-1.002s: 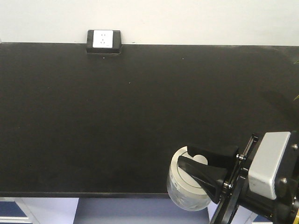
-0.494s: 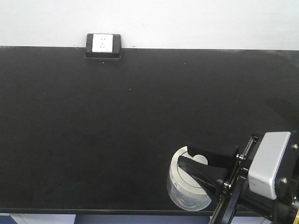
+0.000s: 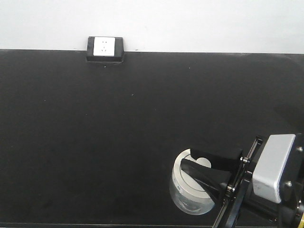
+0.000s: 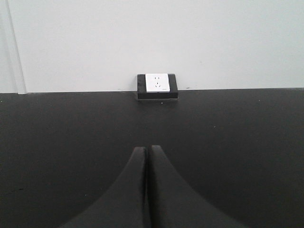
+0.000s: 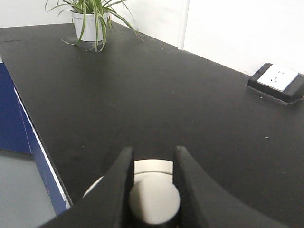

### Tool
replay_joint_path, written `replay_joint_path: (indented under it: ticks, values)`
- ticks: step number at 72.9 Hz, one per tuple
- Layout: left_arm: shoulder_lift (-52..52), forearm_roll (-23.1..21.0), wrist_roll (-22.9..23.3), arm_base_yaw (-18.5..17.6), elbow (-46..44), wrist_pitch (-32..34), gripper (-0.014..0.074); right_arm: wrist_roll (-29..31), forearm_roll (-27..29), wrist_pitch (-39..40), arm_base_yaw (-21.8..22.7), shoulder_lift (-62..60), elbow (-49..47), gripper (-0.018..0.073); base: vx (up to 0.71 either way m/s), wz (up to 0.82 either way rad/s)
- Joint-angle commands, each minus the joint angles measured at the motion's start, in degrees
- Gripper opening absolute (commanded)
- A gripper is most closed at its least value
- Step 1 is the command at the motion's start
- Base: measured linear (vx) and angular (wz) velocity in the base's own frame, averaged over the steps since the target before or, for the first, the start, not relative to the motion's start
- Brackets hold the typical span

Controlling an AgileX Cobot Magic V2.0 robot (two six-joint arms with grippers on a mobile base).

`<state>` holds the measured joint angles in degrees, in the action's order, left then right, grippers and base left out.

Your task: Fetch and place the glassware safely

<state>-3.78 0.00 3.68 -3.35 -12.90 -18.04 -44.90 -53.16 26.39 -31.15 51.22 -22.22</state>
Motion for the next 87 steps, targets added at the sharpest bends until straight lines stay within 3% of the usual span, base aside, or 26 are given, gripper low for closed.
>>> replay_joint_path:
  ticks: [1,87]
  values:
    - [-0.7,-0.6,0.4,-0.4,-1.5,4.0,-0.0007,0.5,1.7,3.9,0.1,-0.7,-1.7,-0.0001,0.04,-0.01]
    - [-0.9,-0.6,0.4,-0.4,-1.5,4.0,-0.0007,0.5,1.7,3.1,0.1,-0.1,-1.7,-0.0001,0.02,-0.01]
